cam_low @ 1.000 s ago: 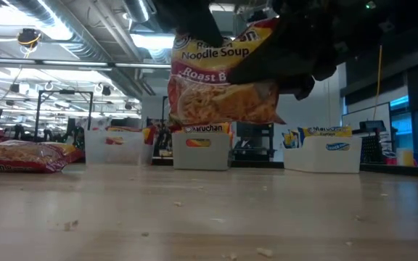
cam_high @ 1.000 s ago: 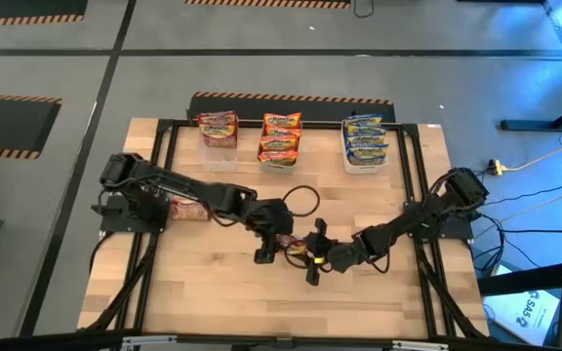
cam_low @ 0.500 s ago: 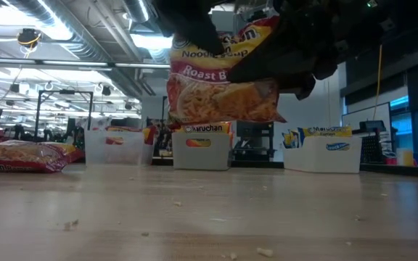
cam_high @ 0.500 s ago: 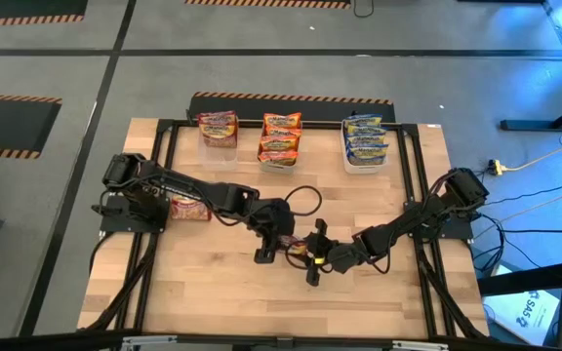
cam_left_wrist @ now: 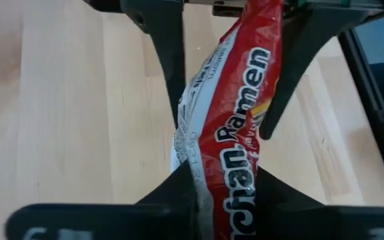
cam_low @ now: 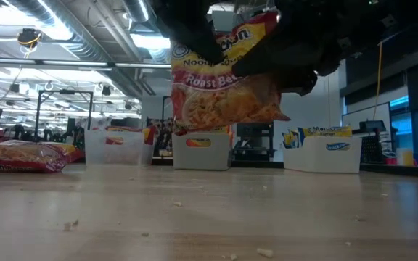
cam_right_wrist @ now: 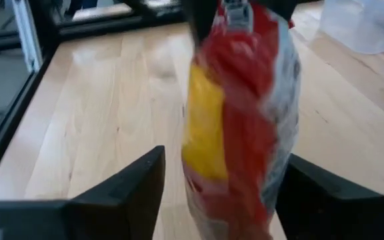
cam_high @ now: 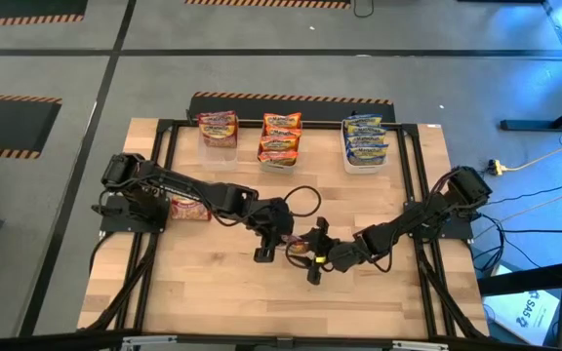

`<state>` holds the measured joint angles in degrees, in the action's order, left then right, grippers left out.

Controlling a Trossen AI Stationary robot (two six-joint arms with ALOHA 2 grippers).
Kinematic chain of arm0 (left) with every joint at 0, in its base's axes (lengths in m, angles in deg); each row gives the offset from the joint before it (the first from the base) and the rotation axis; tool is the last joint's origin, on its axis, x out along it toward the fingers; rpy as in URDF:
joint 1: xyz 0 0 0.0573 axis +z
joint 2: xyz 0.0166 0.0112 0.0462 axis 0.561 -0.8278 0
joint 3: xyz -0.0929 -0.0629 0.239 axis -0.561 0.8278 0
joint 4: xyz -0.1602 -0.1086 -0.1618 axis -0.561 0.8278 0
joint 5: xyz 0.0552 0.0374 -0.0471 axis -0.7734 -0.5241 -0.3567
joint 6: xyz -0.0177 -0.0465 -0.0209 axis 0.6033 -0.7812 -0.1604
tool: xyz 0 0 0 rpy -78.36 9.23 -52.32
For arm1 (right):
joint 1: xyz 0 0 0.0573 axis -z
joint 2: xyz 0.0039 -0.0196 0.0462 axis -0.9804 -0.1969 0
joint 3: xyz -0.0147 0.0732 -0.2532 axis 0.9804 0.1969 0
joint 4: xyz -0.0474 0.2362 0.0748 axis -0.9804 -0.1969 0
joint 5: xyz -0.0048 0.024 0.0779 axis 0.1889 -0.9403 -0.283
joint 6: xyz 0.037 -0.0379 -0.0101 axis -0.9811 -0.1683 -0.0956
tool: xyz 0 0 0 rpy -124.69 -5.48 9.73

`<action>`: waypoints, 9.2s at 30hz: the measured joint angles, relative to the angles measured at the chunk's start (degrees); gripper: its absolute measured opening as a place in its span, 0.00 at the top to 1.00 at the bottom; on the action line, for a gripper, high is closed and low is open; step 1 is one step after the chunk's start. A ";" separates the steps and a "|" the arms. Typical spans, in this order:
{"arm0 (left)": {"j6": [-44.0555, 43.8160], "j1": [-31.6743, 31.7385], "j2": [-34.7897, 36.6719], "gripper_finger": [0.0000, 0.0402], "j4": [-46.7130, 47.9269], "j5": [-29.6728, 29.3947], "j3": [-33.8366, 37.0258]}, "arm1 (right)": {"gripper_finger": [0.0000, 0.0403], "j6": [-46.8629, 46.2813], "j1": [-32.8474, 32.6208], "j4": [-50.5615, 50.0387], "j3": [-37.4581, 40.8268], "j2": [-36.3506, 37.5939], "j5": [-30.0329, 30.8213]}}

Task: Sort Maruchan noodles
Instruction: Put the red noodle pack into the transparent bin

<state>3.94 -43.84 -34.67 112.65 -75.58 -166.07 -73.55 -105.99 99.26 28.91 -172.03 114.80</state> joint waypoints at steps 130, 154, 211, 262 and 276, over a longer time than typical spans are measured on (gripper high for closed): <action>0.75 20.90 22.60 0.60 -3.66 14.10 3.22 | 0.38 -25.62 -8.27 -3.81 8.31 1.76 7.96; -35.07 12.15 36.67 0.61 42.28 -21.35 29.84 | 0.38 -22.28 -8.27 -4.38 8.35 1.76 11.24; -21.25 -28.62 2.08 0.61 -9.32 -18.51 17.25 | 0.38 -23.92 -7.34 13.15 8.31 1.76 3.28; -28.74 -32.04 2.17 0.61 -39.08 -33.18 38.01 | 0.38 -42.77 11.73 -4.09 -18.73 -21.67 -49.75; -26.82 -32.11 5.76 0.61 -36.74 -25.83 35.64 | 0.38 -44.72 8.88 -4.72 -18.71 -21.67 -53.02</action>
<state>-22.88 -75.95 -28.91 75.90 -101.41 -130.43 -118.27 -97.10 94.54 10.20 -193.70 61.79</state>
